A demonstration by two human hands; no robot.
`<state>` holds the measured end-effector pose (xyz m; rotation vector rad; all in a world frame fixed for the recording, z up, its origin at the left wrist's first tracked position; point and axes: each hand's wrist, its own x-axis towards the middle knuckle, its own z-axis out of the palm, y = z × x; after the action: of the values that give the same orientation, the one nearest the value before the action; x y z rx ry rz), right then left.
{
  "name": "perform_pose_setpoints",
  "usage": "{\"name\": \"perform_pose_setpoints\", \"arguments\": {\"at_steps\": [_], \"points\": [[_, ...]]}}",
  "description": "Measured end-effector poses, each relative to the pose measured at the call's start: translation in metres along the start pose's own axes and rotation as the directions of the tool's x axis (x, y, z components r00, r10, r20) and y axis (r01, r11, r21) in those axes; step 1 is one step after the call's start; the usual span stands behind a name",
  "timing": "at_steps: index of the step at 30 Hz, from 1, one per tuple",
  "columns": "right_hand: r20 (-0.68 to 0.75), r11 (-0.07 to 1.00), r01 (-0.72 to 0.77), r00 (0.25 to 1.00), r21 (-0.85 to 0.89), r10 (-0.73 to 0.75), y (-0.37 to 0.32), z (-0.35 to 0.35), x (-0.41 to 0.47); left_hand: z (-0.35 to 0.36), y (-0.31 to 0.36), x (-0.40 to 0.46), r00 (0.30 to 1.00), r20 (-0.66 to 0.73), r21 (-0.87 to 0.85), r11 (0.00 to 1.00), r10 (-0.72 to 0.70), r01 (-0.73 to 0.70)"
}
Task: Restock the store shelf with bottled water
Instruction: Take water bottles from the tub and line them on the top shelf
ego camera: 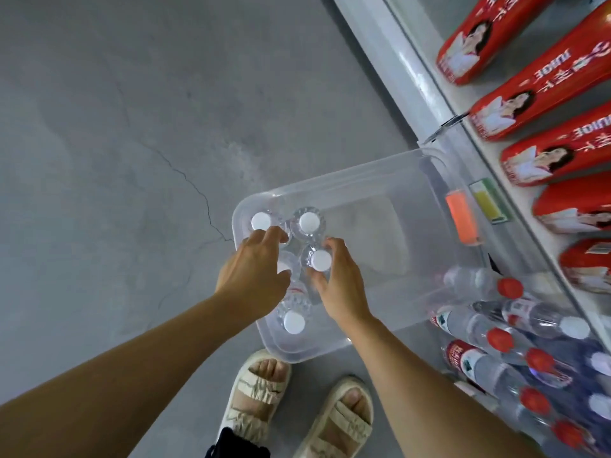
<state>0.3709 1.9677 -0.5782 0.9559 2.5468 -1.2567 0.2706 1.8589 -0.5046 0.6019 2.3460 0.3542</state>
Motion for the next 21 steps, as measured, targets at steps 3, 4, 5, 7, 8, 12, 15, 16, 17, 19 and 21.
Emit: {"name": "perform_pose_setpoints", "arguments": {"at_steps": [3, 4, 5, 7, 8, 12, 15, 16, 17, 19, 21], "points": [[-0.039, 0.998, 0.036, 0.999, 0.042, -0.034, 0.004, 0.002, 0.004, 0.001, -0.004, 0.003, 1.0, -0.013, 0.0, 1.0, 0.014, -0.014], [-0.056, 0.998, 0.037, 0.998, 0.059, -0.034, 0.006, -0.002, 0.004, -0.001, -0.003, 0.003, 1.0, -0.011, 0.001, 1.0, 0.017, -0.017], [-0.075, 0.996, 0.028, 0.997, 0.082, -0.022, 0.007, -0.008, 0.005, -0.004, -0.001, 0.003, 1.0, -0.005, 0.001, 1.0, 0.019, -0.019], [-0.101, 0.989, -0.031, 0.994, 0.148, 0.046, 0.008, -0.027, 0.005, -0.011, 0.006, 0.002, 0.999, 0.004, -0.005, 0.999, 0.032, -0.032], [-0.103, 0.979, -0.069, 0.991, 0.19, 0.089, 0.009, -0.039, 0.004, -0.015, 0.01, 0.001, 0.999, 0.005, -0.005, 0.999, 0.041, -0.041], [-0.147, 0.958, -0.09, 0.98, 0.273, 0.134, 0.0, -0.1, -0.007, -0.039, 0.04, -0.006, 0.996, 0.018, -0.007, 0.996, 0.085, -0.085], [-0.191, 0.941, -0.06, 0.973, 0.332, 0.13, -0.017, -0.159, -0.019, -0.063, 0.075, -0.018, 0.991, 0.039, -0.008, 0.992, 0.126, -0.126], [-0.196, 0.934, -0.054, 0.972, 0.352, 0.13, -0.024, -0.181, -0.024, -0.072, 0.088, -0.023, 0.988, 0.044, -0.003, 0.989, 0.146, -0.146], [-0.196, 0.928, -0.048, 0.972, 0.369, 0.129, -0.033, -0.203, -0.029, -0.082, 0.101, -0.029, 0.985, 0.053, 0.006, 0.986, 0.165, -0.166], [-0.186, 0.919, -0.046, 0.974, 0.391, 0.128, -0.051, -0.247, -0.039, -0.104, 0.13, -0.042, 0.977, 0.076, 0.011, 0.98, 0.198, -0.199], [-0.175, 0.91, -0.049, 0.976, 0.412, 0.132, -0.073, -0.291, -0.051, -0.127, 0.158, -0.055, 0.968, 0.106, -0.008, 0.974, 0.228, -0.228]]}}
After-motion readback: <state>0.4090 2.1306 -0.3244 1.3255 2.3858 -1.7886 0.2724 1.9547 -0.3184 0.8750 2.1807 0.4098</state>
